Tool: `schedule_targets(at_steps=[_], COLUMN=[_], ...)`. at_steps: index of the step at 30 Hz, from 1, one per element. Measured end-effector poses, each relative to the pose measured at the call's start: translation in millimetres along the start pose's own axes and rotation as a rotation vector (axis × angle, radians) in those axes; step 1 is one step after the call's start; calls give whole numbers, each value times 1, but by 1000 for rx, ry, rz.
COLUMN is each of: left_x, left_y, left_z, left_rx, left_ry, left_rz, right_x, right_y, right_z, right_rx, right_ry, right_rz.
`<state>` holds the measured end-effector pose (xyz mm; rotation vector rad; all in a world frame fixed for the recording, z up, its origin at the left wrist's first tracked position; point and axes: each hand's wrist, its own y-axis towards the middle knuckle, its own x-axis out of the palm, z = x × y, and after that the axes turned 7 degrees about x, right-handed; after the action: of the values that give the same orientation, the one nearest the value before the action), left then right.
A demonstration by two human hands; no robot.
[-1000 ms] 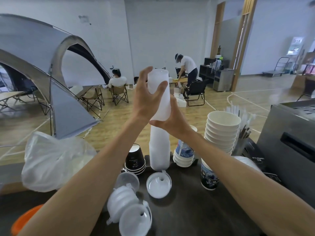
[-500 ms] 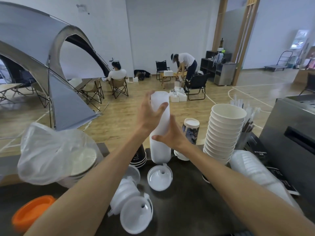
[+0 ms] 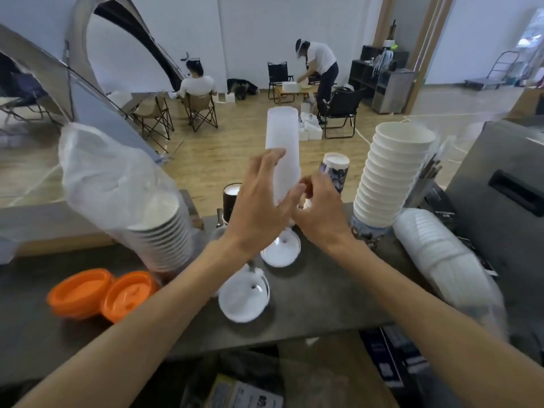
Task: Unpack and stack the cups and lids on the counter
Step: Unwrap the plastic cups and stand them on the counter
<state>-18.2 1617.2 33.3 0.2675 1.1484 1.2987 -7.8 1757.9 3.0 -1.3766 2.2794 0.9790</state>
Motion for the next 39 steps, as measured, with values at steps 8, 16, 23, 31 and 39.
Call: schedule_targets(at_steps=[8,16,23,31,39], left_x=[-10,6,26,22,-95], left_y=[-188,-337,-447,-499,-525], left_z=[13,-24,-101,-116,-85], left_rx=[-62,-308,-991,-1183,-1303], left_ry=[-172,-64,494,354,328], left_rz=[-351,-804,-964,-533,-98], right_x=[30,86,172,210,230], right_y=[-191,-298,-370,-418,-430], right_z=[20,80,177,193,94], right_rx=[-62,58,140,47,-324], right_ry=[-99,-376,-764,-828,-714], right_rz=[-357,-836,-958,-1084,-1004])
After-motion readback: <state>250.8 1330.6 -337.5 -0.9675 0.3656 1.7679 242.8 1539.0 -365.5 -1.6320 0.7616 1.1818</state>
